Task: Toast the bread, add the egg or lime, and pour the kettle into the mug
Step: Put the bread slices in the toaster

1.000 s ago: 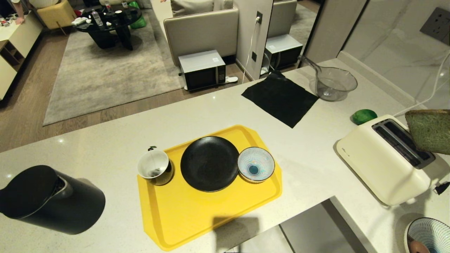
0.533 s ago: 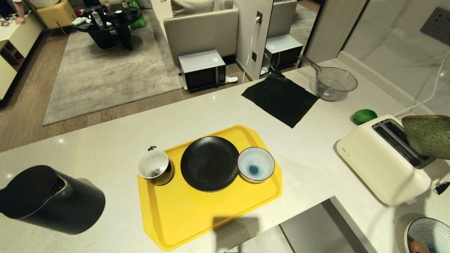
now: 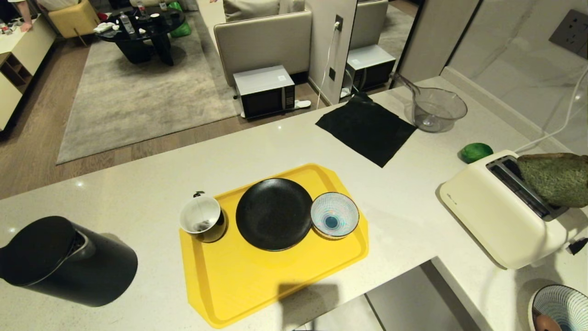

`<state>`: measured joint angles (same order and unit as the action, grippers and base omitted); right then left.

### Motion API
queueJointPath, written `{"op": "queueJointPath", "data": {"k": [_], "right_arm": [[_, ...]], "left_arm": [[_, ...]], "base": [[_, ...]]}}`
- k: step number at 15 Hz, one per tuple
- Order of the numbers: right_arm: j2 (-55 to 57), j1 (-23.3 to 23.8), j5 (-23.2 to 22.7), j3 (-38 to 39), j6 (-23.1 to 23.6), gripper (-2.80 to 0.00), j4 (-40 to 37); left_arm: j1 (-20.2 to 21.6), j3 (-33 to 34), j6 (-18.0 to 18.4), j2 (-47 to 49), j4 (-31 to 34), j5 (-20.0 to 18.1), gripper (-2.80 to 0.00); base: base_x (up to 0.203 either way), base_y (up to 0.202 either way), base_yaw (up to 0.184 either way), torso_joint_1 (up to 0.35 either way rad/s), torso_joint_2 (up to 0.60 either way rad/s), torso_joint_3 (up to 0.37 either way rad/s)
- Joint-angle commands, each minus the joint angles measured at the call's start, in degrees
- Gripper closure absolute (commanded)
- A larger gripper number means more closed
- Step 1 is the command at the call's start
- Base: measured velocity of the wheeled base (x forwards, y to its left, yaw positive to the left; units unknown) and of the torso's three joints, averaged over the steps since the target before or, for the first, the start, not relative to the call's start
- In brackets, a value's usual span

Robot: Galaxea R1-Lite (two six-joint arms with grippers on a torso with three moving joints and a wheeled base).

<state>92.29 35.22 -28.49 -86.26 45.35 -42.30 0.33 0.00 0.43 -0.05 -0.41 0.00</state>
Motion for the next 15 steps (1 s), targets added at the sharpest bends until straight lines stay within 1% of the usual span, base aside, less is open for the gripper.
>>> {"op": "queueJointPath", "data": {"k": [1,4,8,11,14,15], "right_arm": [[2.2,-0.6,-0.1,-0.9,0.6,0.0,-0.2],[3.5,-1.6,0.9,-1.4,0.7,0.0,-0.2],[4.9,-1.6,1.5,-2.7,1.5,0.0,-0.1],[5.6,-1.5,4.6,-3.3,4.8,0.0,-0.2],[5.8,-1.3,4.9,-3.2,5.5,0.0,-0.4],[5.8,-1.4,4.9,-3.1,6.3,0.0,-0.4]], "left_arm": [[0.0,0.0,0.0,0.0,0.0,0.0,0.0],[0.0,0.0,0.0,0.0,0.0,0.0,0.0],[0.0,0.0,0.0,0.0,0.0,0.0,0.0],[0.0,0.0,-0.1,0.0,0.0,0.1,0.0],[0.0,0.0,-0.1,0.0,0.0,0.0,0.0],[0.0,0.0,0.0,0.0,0.0,0.0,0.0]], "base": [[0.0,0.0,0.0,0.0,0.0,0.0],[0.0,0.0,0.0,0.0,0.0,0.0],[0.0,0.0,0.0,0.0,0.0,0.0],[0.0,0.0,0.0,0.0,0.0,0.0],[0.0,0.0,0.0,0.0,0.0,0.0],[0.0,0.0,0.0,0.0,0.0,0.0]]}}
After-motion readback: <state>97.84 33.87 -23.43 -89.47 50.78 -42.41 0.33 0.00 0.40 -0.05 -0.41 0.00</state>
